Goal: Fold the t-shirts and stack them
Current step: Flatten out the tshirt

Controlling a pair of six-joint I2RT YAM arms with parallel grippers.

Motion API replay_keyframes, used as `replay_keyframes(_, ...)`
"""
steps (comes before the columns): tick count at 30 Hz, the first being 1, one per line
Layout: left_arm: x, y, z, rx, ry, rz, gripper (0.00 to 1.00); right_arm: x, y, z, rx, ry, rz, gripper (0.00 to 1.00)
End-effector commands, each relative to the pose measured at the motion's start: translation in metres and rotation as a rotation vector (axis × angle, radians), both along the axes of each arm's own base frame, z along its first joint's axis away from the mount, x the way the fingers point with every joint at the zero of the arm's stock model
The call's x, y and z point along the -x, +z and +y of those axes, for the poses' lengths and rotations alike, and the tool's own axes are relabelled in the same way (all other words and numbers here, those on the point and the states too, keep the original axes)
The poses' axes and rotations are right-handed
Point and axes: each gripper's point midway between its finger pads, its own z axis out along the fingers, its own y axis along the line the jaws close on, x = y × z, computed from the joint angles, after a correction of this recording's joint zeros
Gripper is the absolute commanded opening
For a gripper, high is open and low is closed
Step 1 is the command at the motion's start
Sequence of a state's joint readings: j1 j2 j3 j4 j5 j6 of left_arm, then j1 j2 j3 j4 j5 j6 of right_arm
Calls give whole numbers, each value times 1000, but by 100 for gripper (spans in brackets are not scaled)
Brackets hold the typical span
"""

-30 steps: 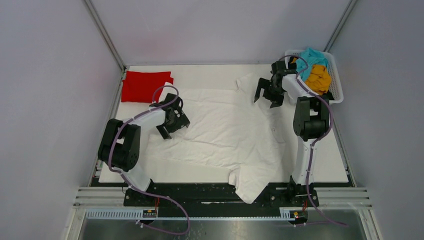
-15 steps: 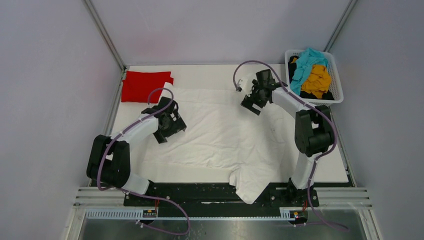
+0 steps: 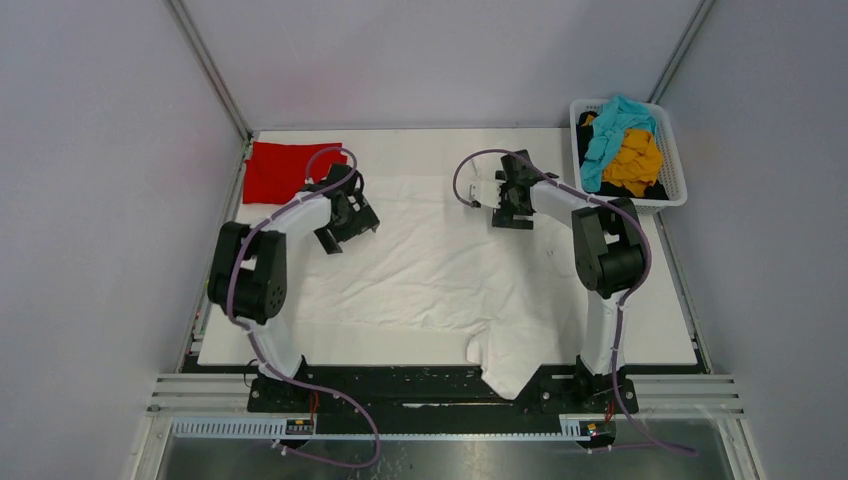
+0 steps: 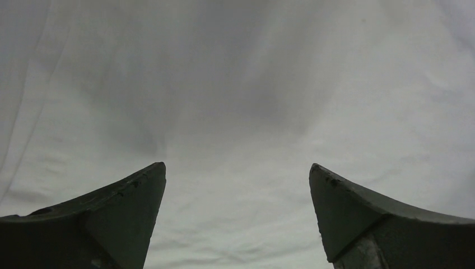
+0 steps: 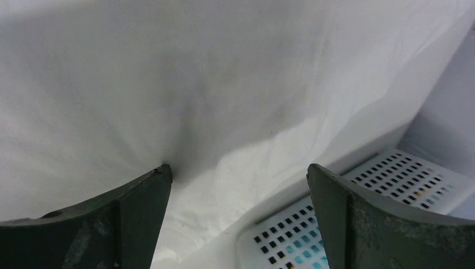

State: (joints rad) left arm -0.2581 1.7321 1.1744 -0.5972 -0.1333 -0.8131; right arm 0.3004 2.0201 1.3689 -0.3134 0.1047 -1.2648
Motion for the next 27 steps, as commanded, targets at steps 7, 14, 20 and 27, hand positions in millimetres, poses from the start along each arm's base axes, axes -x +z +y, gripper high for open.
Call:
replay_keyframes(7,-60,-36,-12,-2,-13,54,99,-60,-24,-33,180,0,-60,100)
replay_keyframes(14,-94,-41,-7,-9,12,56,99,-102,-28,-36,133,-7,-116,99)
replay_keyframes(20,-103,-15,-5,-26,-9,15,99,-109,5,-31,88,-36,-190,99)
replay_keyframes(27,-59,60,-2,-15,-24,-145,99,-80,125,-6,-74,-97,-423,99)
